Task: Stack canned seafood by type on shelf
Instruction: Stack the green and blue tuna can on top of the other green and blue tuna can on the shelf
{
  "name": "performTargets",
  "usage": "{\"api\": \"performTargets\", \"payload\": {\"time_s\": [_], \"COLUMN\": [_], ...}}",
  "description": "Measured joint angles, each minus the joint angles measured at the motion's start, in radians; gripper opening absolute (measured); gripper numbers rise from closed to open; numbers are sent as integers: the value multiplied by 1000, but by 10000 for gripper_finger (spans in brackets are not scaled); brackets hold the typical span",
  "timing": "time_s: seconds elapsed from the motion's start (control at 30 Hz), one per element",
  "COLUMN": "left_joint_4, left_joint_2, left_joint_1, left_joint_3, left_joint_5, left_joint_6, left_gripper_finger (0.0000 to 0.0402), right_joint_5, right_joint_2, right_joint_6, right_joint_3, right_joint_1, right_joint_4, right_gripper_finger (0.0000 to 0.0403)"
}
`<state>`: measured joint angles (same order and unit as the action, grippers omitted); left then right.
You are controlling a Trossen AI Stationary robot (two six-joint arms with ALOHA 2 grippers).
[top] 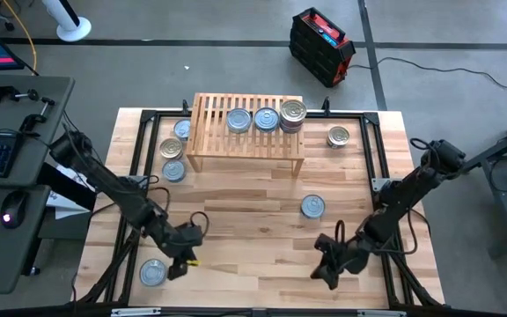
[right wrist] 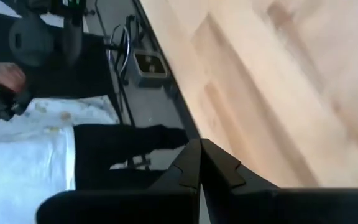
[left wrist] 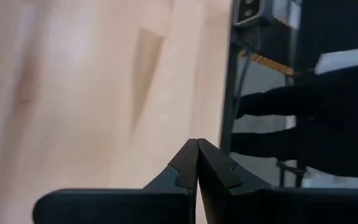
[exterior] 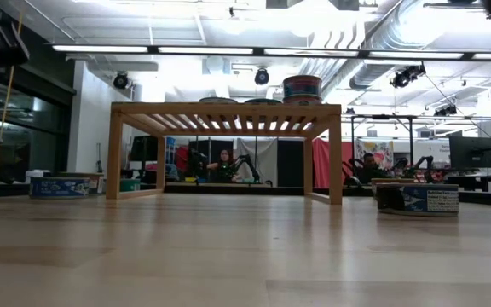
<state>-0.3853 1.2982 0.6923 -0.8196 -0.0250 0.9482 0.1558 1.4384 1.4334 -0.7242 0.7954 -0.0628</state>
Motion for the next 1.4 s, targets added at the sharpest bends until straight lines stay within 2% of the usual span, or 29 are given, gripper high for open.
{"api": "performTargets", "payload": {"time_s": [0.17, 0.37, 0.5, 0.9, 1.17, 1.4], "left_joint_4": [-177, -313, -297, -237, -237, -238], "left_joint_2": [-143, -290, -376, -550, -580, -579], "left_joint_1": [51, 125, 138, 129, 90, 73], "left_joint_3": [0, 0, 0, 0, 0, 0], "left_joint_5": [117, 276, 373, 598, 647, 647], "left_joint_6": [78, 255, 323, 311, 251, 207], "left_gripper_finger": [0, 0, 0, 0, 0, 0], "right_joint_5": [0, 0, 0, -18, -61, -143], "right_joint_2": [0, 0, 0, 0, 0, 0], "right_joint_6": [-68, -153, -191, -245, -162, 47], "right_joint_3": [0, 0, 0, 0, 0, 0], "right_joint_1": [-58, -105, -127, -104, -37, 68], "right_joint_4": [0, -1, -1, -9, -26, -72], "right_gripper_finger": [0, 0, 0, 0, 0, 0]}}
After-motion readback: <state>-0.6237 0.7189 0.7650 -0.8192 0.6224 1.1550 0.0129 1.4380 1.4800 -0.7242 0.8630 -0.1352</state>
